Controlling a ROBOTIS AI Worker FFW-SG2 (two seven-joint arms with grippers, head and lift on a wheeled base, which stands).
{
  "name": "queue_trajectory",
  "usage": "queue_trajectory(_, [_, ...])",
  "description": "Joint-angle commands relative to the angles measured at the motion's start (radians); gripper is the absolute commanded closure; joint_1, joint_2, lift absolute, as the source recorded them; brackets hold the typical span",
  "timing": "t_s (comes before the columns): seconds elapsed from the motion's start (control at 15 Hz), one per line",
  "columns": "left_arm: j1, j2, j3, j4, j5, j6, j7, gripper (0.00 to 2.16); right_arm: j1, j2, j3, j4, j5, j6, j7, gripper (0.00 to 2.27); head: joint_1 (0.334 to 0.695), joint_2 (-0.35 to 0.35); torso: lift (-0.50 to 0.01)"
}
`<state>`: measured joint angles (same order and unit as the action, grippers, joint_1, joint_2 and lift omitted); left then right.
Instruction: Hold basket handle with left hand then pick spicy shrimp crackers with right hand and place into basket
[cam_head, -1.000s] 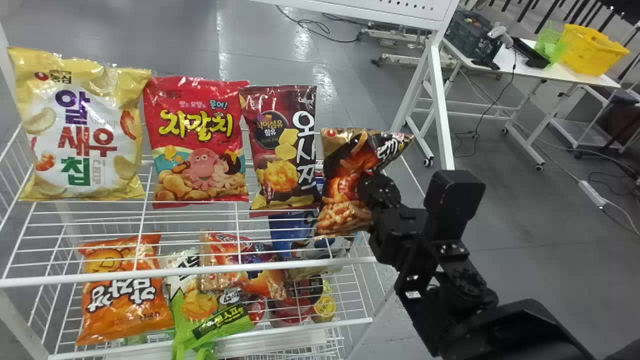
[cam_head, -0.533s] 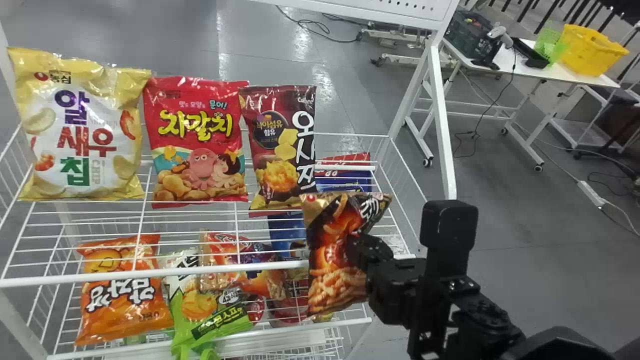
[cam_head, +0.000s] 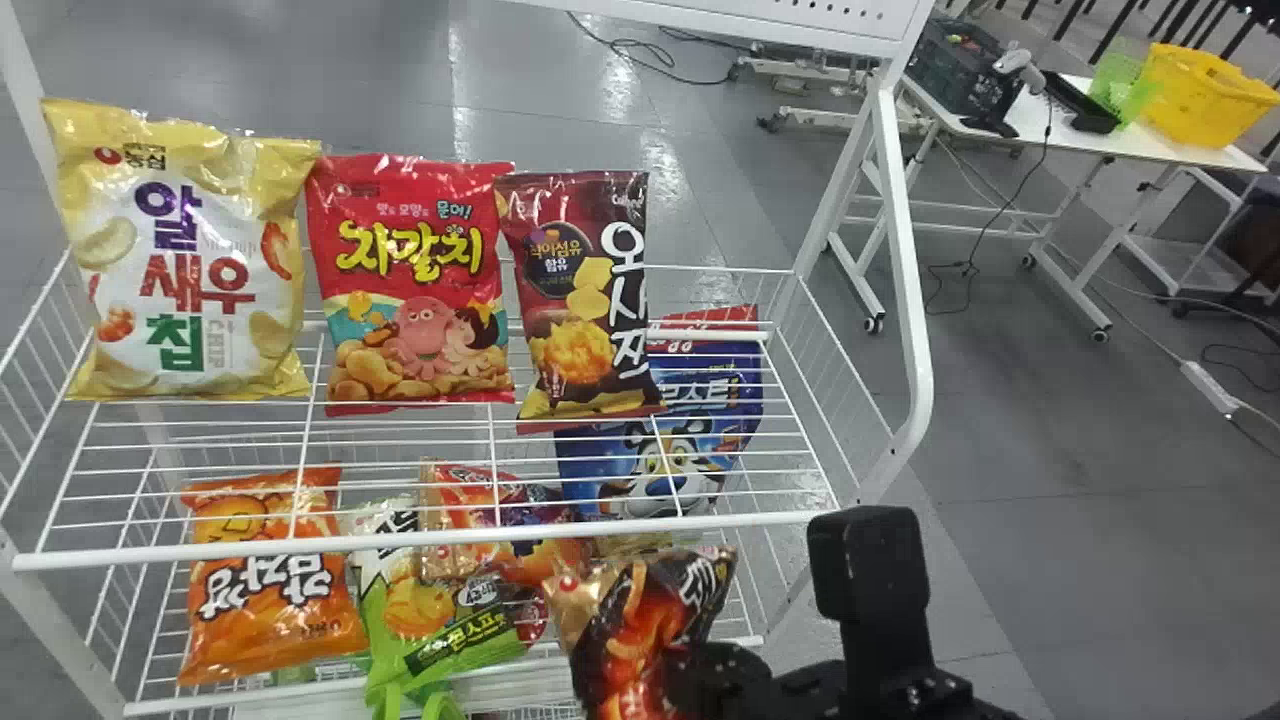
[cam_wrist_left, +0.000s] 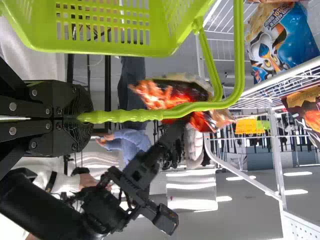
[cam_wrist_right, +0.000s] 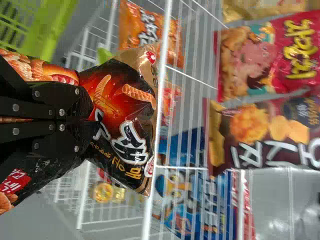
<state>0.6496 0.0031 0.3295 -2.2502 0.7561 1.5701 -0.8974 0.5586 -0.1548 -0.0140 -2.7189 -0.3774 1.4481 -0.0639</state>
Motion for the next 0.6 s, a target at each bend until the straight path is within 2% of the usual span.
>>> queue_trajectory(0.0, [0.001, -0.006, -0.001, 0.000, 0.000, 0.001, 0.000, 1.81, 0.024, -0.012, 0.003, -0.018, -0.058, 0.061, 0.004, 1.68, 0.695, -0.279, -0.037])
queue_trajectory(0.33, [0.007, -0.006, -0.015, -0.006, -0.003, 0.001, 0.002, 1.81, 0.043, -0.022, 0.011, -0.039, -0.170, 0.124, 0.015, 1.68, 0.695, -0.233, -0.037])
queue_trajectory(0.53, [0.013, -0.006, -0.024, -0.017, -0.003, 0.001, 0.002, 1.81, 0.046, -0.031, 0.071, -0.028, -0.152, 0.124, 0.013, 1.68, 0.695, -0.185, -0.037])
